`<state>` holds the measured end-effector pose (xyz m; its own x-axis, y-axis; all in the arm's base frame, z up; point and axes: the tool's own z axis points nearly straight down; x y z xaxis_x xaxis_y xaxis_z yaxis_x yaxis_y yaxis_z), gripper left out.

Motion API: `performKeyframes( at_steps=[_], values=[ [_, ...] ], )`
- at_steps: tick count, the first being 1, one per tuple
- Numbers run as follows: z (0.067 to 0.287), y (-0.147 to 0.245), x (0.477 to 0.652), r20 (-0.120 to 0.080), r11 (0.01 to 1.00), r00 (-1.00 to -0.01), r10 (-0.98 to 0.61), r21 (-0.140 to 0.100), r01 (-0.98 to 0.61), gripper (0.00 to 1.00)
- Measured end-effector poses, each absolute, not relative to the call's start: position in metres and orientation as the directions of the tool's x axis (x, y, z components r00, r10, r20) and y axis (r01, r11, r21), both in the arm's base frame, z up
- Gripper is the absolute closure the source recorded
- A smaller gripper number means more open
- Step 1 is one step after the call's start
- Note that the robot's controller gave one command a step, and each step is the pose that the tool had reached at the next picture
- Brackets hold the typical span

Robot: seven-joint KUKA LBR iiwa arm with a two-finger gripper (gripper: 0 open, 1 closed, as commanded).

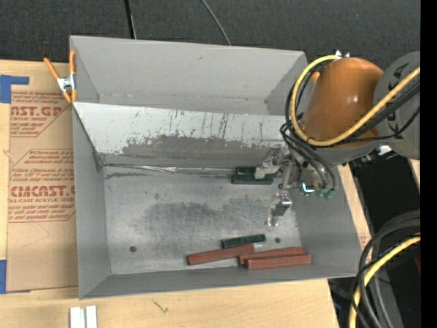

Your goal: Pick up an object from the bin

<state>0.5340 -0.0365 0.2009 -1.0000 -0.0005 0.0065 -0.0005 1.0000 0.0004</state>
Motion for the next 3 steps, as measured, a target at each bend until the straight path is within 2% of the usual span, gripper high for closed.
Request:
performKeyframes(
  at_steps=[1,2,3],
  values=[
    [0.205,-0.036,0.536,-0.001,1.0,-1.0,-0.001,0.0,-0.001,0.0],
    [0.166,-0.031,0.524,-0.008,0.998,-0.998,-0.061,-0.001,-0.061,0.0],
    [0.124,-0.029,0.506,-0.001,0.977,-0.977,-0.212,0.0,-0.212,0.0]
  ],
)
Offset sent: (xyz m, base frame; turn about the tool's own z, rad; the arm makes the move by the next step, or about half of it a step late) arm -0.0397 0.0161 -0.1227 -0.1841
